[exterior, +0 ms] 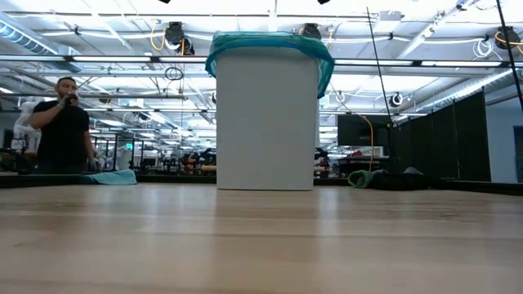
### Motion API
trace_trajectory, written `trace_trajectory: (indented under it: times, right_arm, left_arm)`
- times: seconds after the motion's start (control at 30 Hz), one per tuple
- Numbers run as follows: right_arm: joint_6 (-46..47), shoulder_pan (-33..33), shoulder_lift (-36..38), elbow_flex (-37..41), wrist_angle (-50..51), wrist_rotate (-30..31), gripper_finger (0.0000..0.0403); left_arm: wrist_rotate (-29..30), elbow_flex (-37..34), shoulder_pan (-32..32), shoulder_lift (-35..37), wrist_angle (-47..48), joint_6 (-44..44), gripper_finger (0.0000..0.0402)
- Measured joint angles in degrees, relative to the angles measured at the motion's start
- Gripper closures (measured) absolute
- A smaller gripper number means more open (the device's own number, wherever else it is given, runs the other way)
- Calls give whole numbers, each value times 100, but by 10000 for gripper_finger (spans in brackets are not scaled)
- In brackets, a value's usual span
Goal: Place trash/remove bag and relplace
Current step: Remove the blue trash bag from the trash bin
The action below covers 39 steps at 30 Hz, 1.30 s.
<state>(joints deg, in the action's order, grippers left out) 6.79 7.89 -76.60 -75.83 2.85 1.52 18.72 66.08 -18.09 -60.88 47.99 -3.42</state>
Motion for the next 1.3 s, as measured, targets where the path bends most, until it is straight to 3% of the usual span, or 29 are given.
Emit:
trace_trajectory:
  times: [0.83, 1.07, 1.3]
  right_arm:
    - [134, -580, 0, 0, 319, 15, 193]
    - [-43, -705, 0, -2, 927, 20, 193]
    - [-377, -813, 47, -2, 1623, 725, 193]
  left_arm:
    - [-2, 2, 0, 0, 0, 0, 297]
    - [6, 2, 0, 0, -17, 7, 297]
    - [8, 7, 7, -229, -1261, 7, 297]
